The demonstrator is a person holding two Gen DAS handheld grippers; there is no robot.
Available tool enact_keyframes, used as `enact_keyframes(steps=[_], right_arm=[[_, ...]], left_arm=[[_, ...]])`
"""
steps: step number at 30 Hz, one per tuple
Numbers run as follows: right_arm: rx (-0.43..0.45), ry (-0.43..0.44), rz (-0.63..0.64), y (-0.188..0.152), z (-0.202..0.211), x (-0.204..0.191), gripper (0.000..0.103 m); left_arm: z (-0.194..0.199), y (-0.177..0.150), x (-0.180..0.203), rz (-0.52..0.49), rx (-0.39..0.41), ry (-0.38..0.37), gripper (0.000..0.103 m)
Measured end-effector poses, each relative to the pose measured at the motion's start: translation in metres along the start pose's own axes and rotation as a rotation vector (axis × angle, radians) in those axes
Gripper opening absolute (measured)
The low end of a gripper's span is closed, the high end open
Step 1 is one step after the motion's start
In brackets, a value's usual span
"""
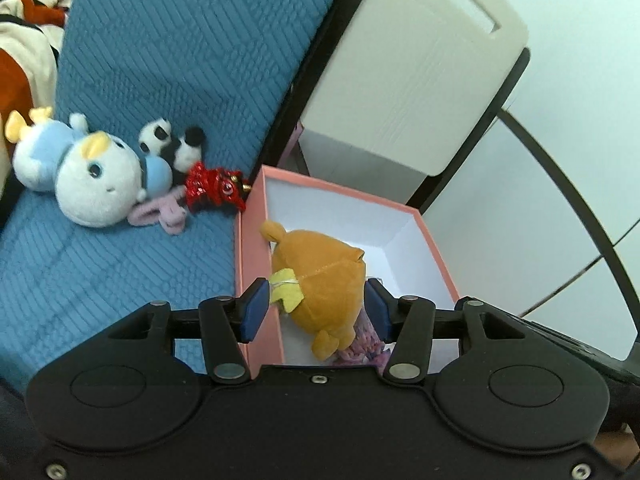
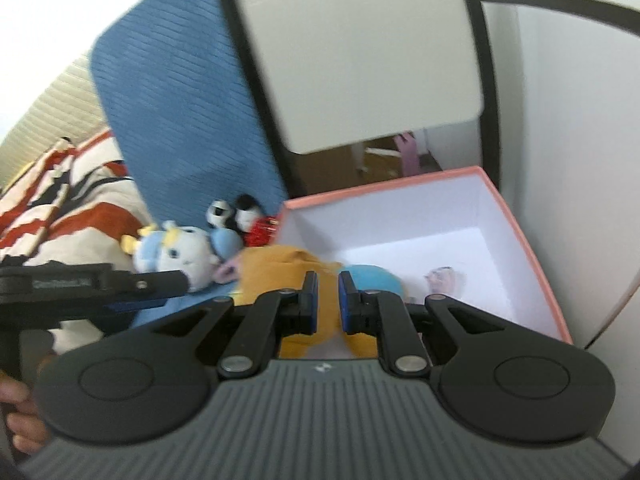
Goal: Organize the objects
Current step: 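Carry the bear and bow into the pink box with both grippers and release, then withdraw both grippers from the pink box back toward the chair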
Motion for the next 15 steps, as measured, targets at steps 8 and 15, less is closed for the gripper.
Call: enact_keyframes(steps=[8,15], right_arm=[[0.017,0.077,0.024,-0.005,0.024,-0.051,0.015],[0.016,0.103,0.030,-0.016,0.032,-0.085,0.015]], left_arm=[[0.048,0.011,-0.020,0.012,0.053,-0.001,0.051],[0.084,0.015,-0.044,-0.001,0.097,0.019,0.054]])
Point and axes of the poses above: each gripper's, at about its wrist camera, not at the fingertips, and z roughly against the way its jaws point, x to its right, y to its top, the point moved 4 cm from there along -z, roughly the way its jaws point, and after that the axes turned 15 degrees about x, right-handed, at the moved point
